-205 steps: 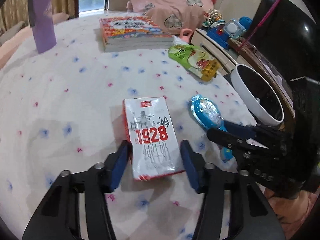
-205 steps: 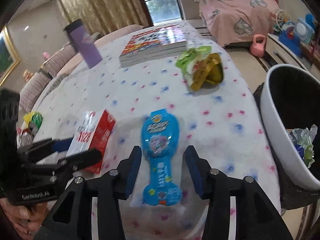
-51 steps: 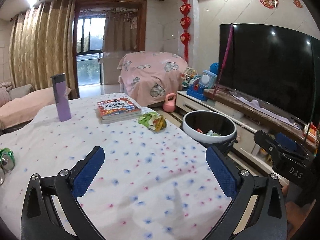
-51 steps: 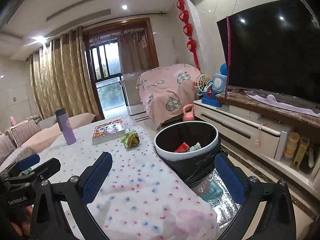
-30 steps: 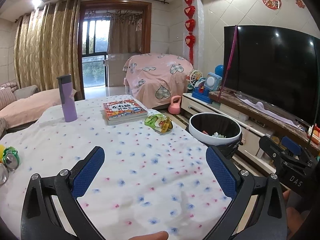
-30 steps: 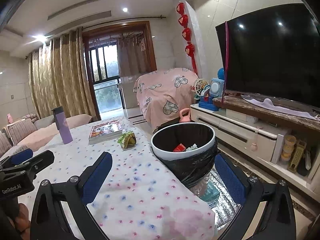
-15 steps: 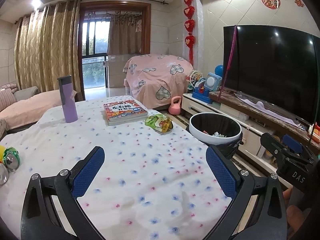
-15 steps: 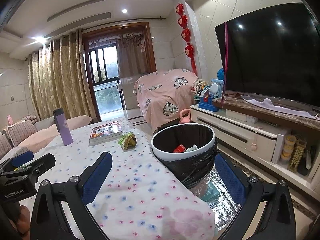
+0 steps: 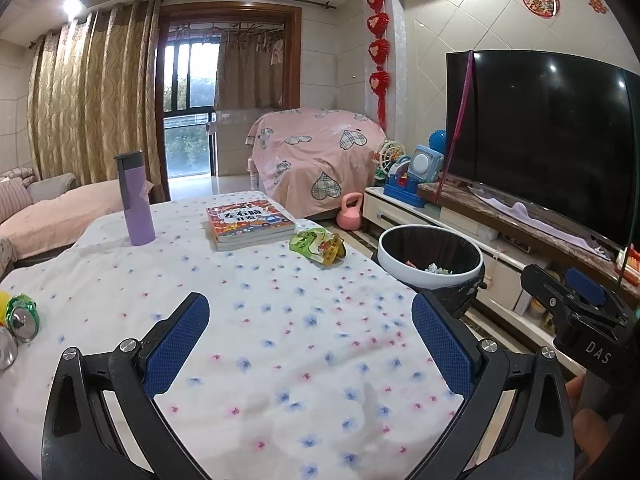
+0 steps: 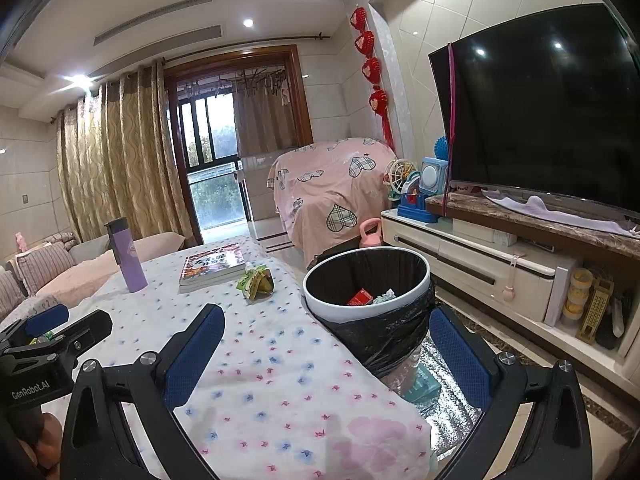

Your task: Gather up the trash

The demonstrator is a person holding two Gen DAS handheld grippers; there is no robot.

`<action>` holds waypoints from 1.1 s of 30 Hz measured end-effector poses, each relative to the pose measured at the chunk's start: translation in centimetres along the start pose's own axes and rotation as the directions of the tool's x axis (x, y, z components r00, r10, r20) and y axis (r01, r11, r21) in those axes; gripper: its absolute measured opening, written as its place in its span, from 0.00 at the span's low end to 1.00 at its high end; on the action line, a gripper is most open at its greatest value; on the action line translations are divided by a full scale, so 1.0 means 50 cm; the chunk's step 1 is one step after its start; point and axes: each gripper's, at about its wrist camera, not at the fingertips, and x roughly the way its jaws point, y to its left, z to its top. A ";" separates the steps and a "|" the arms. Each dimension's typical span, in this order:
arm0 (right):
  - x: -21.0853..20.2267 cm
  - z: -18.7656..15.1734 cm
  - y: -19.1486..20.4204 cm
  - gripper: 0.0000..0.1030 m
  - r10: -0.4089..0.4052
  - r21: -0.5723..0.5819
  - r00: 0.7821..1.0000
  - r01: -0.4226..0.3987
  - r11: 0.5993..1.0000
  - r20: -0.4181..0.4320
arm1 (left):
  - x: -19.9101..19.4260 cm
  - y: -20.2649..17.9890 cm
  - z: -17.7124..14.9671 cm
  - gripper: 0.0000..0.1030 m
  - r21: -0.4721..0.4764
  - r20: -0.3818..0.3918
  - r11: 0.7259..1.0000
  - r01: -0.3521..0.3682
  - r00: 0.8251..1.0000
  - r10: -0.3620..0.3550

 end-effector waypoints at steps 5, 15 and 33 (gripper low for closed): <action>0.000 0.000 0.000 1.00 -0.001 -0.001 1.000 0.001 1.000 0.000 | 0.000 0.000 -0.001 1.00 0.002 -0.002 1.000 0.003 1.000 -0.003; 0.000 -0.001 0.003 1.00 -0.004 0.000 1.000 0.004 1.000 -0.002 | 0.001 0.001 -0.003 1.00 -0.001 -0.005 1.000 0.001 1.000 -0.001; -0.001 -0.009 0.010 1.00 -0.001 -0.002 1.000 0.001 1.000 -0.010 | 0.002 0.002 -0.006 1.00 0.001 -0.006 1.000 0.002 1.000 -0.002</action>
